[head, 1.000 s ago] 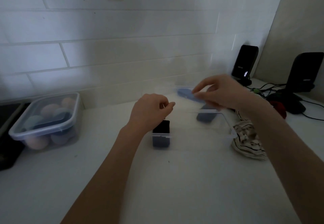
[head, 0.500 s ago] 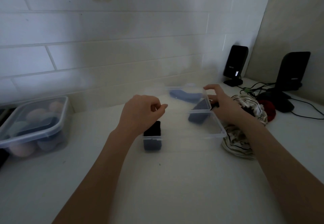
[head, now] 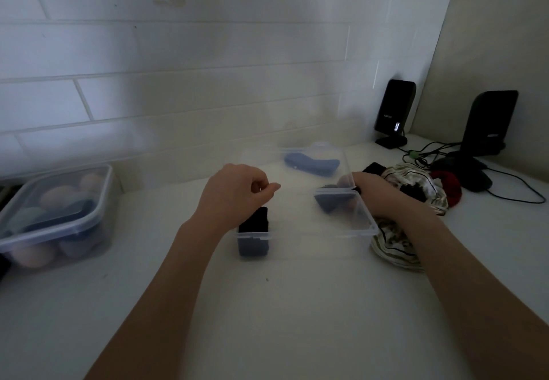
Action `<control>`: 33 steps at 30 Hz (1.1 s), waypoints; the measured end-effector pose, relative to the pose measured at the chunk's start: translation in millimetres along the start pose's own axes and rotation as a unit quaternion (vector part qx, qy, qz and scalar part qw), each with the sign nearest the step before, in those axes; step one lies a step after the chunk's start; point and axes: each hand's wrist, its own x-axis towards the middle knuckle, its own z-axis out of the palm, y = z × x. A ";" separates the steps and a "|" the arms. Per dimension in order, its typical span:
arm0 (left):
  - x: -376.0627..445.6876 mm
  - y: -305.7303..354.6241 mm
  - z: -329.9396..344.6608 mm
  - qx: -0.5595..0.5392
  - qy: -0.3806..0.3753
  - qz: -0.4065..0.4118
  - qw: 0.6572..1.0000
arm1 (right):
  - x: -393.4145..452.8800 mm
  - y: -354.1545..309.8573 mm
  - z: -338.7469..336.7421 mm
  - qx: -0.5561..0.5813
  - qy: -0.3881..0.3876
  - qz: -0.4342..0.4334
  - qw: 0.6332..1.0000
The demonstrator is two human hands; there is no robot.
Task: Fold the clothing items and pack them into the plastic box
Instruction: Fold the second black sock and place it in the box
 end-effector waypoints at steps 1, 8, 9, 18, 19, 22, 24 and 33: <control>-0.2 0.1 -0.3 0.002 0.001 -0.001 1.000 | -0.6 0.7 -1.7 0.008 0.009 0.006 1.000; -0.8 1.2 -1.7 0.013 -0.003 -0.005 1.000 | -5.9 2.9 -37.0 0.012 0.117 0.058 0.991; -0.7 1.7 -1.7 0.015 -0.004 -0.007 1.000 | -6.7 2.4 -40.2 0.024 0.139 0.071 0.987; -2.4 4.2 -1.2 0.007 0.023 0.001 1.000 | -14.3 -57.5 -37.6 0.139 0.257 0.021 0.956; -3.0 6.4 -1.5 -0.016 0.042 0.005 0.999 | -13.5 -66.1 -35.8 0.176 0.253 0.015 0.951; -2.4 16.5 -3.4 -0.213 0.070 -0.007 0.974 | -7.3 -86.8 -22.2 0.252 0.199 0.013 0.947; -2.5 24.7 -5.7 -0.325 0.055 -0.031 0.944 | -4.3 -94.8 -14.1 0.246 0.154 0.017 0.957; 0.8 29.6 -3.4 -0.348 0.049 -0.080 0.933 | -18.6 -114.9 -17.2 0.278 -0.009 -0.015 0.960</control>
